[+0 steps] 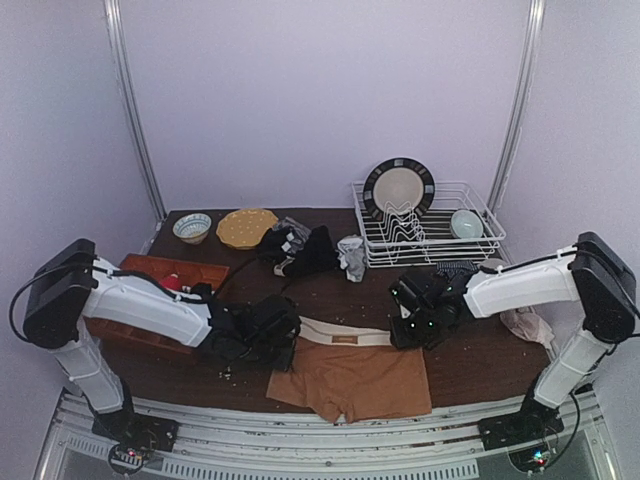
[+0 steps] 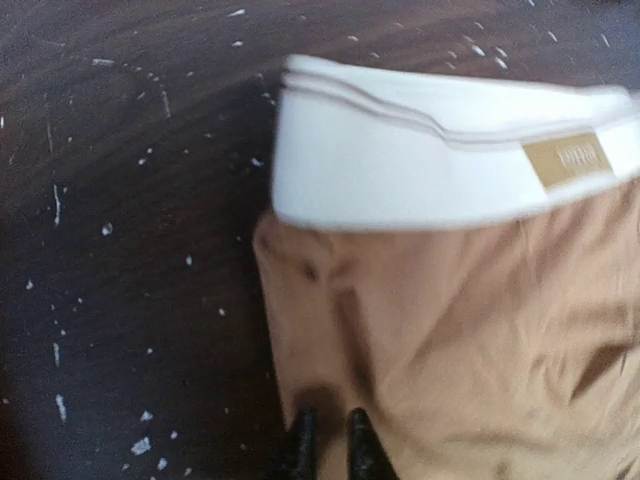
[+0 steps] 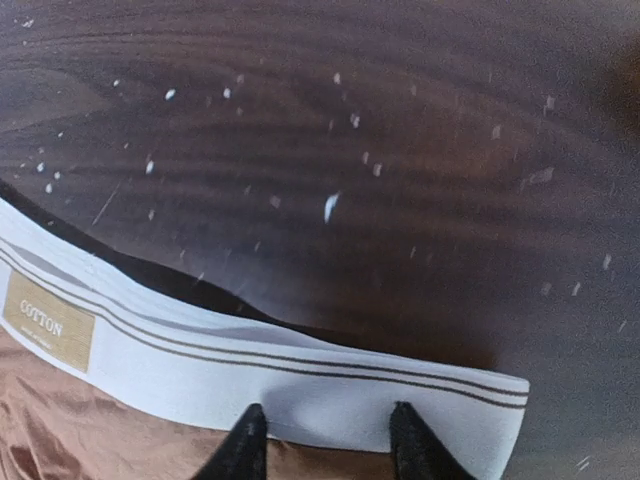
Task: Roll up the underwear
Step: Rotate the underwear at the center of the board, then pick up the underwear from the center of the board, then fold the underwear at the center of the board.
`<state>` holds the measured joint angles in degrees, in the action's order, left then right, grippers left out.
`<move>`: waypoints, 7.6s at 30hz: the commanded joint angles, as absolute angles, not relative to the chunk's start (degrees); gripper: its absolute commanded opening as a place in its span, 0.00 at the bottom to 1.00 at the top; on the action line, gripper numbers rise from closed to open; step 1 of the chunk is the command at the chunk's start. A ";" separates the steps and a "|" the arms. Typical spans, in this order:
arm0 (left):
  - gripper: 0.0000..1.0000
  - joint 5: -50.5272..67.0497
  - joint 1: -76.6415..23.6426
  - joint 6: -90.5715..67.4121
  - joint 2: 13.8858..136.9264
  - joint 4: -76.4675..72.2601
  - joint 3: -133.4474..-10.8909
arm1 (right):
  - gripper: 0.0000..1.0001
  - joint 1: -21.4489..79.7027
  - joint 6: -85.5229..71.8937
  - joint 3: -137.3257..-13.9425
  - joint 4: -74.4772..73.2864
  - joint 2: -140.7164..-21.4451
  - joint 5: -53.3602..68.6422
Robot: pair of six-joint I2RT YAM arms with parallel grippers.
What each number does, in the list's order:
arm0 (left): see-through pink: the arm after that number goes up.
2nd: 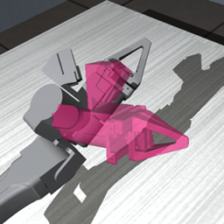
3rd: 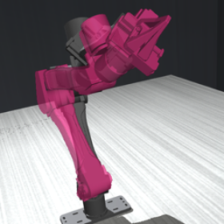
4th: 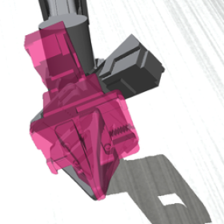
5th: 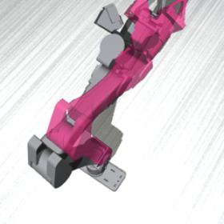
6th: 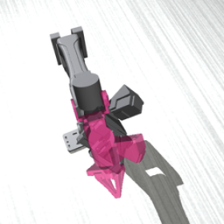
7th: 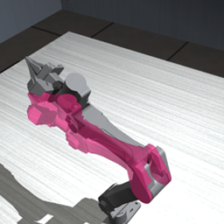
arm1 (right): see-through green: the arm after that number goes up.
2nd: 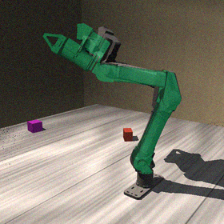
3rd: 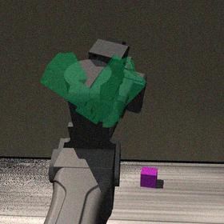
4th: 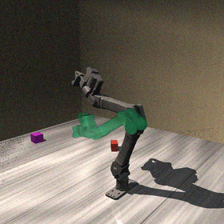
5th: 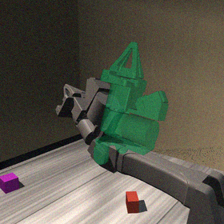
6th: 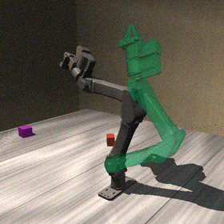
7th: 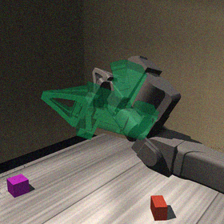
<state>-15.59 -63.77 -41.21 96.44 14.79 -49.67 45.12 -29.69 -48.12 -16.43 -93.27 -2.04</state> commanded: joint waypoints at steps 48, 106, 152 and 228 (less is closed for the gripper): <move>0.64 -20.84 -70.05 -58.36 67.20 23.35 -33.26 | 0.50 61.72 -33.33 -81.30 -24.17 -107.14 0.46; 0.38 -6.50 -67.38 -49.45 86.20 2.62 -36.12 | 0.00 56.60 -49.21 -84.77 -13.52 -114.29 5.13; 0.00 -14.31 -64.82 -43.46 70.43 47.51 -50.05 | 0.00 57.94 -49.54 -90.62 -11.37 -116.26 14.05; 0.00 -3.99 -69.08 -36.44 109.56 22.35 -76.26 | 0.06 43.46 -35.66 -51.13 -13.69 -90.59 12.03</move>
<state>-6.61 -69.69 -37.06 106.50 28.10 -78.65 41.78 -33.74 -54.22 -17.02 -88.07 11.66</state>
